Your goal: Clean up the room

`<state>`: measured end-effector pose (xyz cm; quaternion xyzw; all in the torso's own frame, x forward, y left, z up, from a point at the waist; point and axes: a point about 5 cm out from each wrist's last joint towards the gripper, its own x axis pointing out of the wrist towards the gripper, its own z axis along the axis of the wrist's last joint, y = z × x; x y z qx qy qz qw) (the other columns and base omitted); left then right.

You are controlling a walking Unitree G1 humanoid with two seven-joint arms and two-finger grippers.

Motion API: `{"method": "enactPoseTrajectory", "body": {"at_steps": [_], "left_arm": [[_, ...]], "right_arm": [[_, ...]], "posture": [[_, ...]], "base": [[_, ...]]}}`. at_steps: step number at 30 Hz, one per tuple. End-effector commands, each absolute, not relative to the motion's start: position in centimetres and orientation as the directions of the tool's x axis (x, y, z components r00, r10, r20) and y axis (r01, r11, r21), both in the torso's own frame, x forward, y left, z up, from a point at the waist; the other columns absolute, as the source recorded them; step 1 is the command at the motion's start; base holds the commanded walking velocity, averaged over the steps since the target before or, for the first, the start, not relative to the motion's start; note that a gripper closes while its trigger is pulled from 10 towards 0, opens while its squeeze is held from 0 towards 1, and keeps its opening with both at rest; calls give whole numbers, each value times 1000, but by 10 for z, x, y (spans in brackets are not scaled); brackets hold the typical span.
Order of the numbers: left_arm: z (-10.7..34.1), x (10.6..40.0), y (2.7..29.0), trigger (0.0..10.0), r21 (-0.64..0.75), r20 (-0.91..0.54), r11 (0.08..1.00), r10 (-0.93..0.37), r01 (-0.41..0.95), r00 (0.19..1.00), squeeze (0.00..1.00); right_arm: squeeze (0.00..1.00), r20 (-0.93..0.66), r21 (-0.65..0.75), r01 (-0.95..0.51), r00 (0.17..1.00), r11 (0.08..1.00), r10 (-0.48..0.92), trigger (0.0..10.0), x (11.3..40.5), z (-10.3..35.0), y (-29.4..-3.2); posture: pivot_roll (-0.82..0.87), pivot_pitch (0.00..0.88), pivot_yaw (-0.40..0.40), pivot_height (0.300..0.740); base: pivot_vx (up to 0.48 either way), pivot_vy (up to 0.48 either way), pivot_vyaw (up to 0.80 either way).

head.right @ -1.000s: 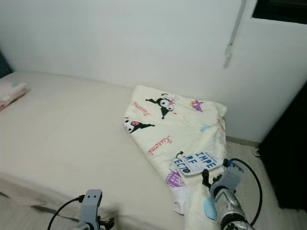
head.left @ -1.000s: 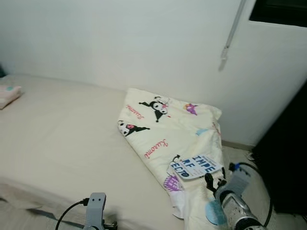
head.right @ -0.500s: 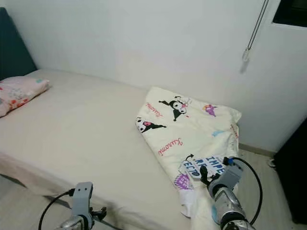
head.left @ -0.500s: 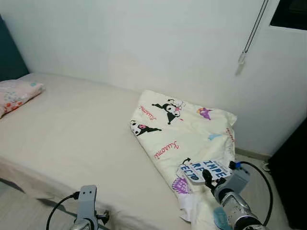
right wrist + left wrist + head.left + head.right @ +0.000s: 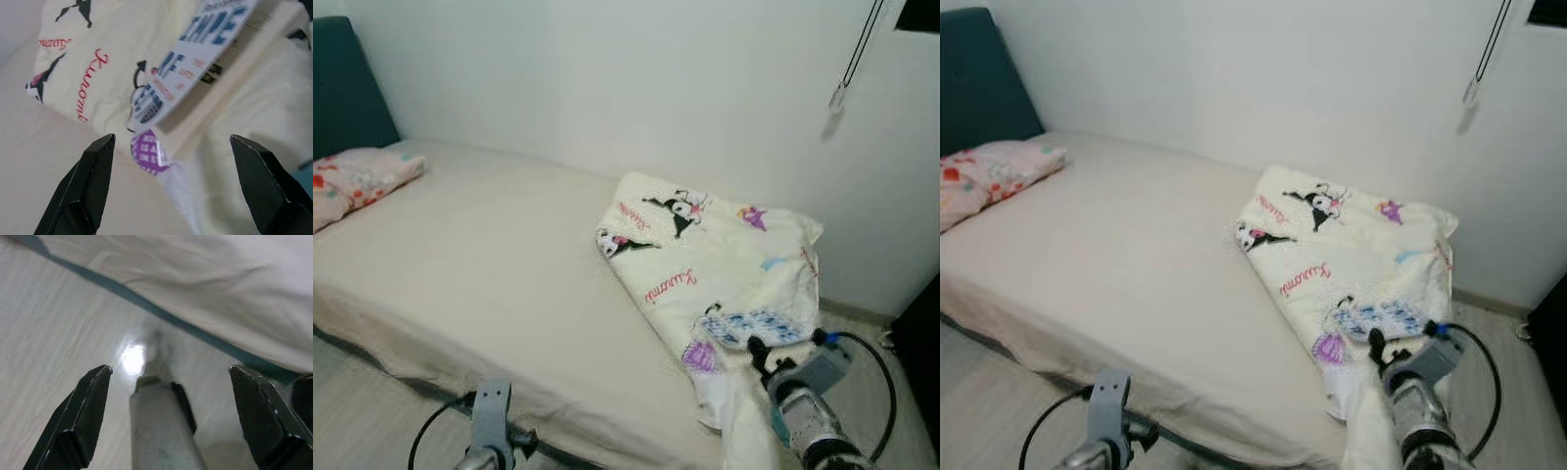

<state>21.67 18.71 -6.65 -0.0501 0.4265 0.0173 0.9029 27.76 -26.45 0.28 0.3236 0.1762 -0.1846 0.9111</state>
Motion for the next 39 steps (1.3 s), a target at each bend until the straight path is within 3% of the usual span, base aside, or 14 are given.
{"method": "enactPoseTrajectory", "body": {"at_steps": [1,7,9,10,22,30,36,39], "left_arm": [[-68,211,195,10000,-48,-783,997,-1,-60,622,0],[-71,202,209,10000,-13,-792,1000,-5,-9,611,0],[-71,202,209,10000,-13,-792,1000,-5,-9,611,0],[-71,199,215,10000,-4,-793,1000,-7,7,609,0],[-73,177,245,10000,36,-809,999,6,39,587,0],[-74,167,253,10000,35,-811,998,-7,61,584,0],[-65,172,263,10000,17,-771,995,-46,93,635,0],[-64,173,265,10000,17,-767,995,-49,96,640,0]], "right_arm": [[0,-442,550,482,861,681,-253,10000,276,3,-269],[0,-403,653,531,847,540,-347,10000,272,9,-290],[0,-403,653,531,847,540,-347,10000,272,9,-290],[0,-367,694,501,864,517,-345,10000,274,13,-291],[0,-131,787,268,953,556,-274,10000,301,48,-290],[0,-192,762,359,920,538,-342,10000,295,45,-303],[0,-208,746,450,858,491,-470,10000,276,49,-339],[0,-204,745,454,853,490,-480,10000,274,50,-342]], "posture": [[12,0,16,623],[63,16,66,623],[63,16,66,623],[87,53,90,623],[126,157,134,623],[132,243,142,623],[143,325,153,623],[143,325,153,623]], "base": [[0,0,0],[0,0,0],[0,0,0],[0,0,0],[0,0,0],[0,0,0],[0,0,0],[0,0,0]]}}
